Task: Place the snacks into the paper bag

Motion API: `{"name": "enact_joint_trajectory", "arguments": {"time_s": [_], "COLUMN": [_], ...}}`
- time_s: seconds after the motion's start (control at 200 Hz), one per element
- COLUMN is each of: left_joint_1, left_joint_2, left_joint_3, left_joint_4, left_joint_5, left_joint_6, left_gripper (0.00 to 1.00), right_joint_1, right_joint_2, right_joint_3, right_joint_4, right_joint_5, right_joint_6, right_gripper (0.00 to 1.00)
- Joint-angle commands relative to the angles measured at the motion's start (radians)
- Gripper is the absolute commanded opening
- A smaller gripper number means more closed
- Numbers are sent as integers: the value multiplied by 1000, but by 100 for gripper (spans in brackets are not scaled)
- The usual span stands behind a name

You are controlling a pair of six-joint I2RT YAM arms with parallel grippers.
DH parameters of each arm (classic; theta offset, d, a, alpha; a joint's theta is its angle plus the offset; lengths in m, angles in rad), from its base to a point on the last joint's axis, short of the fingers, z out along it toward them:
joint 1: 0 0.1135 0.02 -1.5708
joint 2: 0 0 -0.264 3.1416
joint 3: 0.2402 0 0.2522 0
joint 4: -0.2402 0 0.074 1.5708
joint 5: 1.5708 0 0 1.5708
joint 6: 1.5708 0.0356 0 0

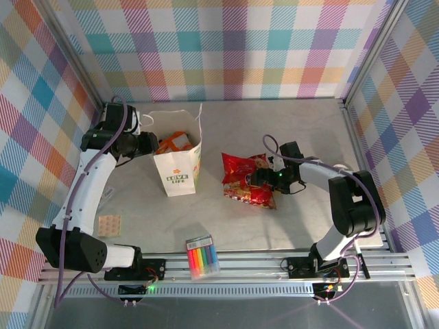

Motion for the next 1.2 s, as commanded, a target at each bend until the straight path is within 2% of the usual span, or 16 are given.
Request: {"name": "enact_joint_trajectory", "arguments": {"time_s": [0.0,0.17,0.34,0.42,0.555,0.82,0.985,1.195], "left_joint_1": [-16,-26,-30,-30,-30,-33,-33,-33], "left_joint_2": [6,13,12,9,6,2,-8,-19], "left_joint_3": [32,35,35,36,36,30,23,20], "left_joint_4": [-30,-30,-33,-38,-39,-35,-32,-27], "left_joint_5": [1,-7,-8,-13,-19,-14,-15,-7], "left_joint_6": [-17,-18,-17,-15,-14,-13,-8,-3], "left_gripper": [43,43,43,43,43,43,43,43], "right_joint_1": [20,20,25,28,32,35,45,84], "right_joint_2": [75,73,89,68,7,-114,-141,-147], "right_joint_3": [-16,-10,12,22,48,95,132,206], "right_joint_4": [30,15,16,-3,-65,-141,-187,-268], "right_joint_5": [-1,-27,-38,-7,62,187,223,312], "right_joint_6": [-29,-44,-7,1,8,25,11,-6], "right_gripper": [98,92,69,62,44,31,18,12]}}
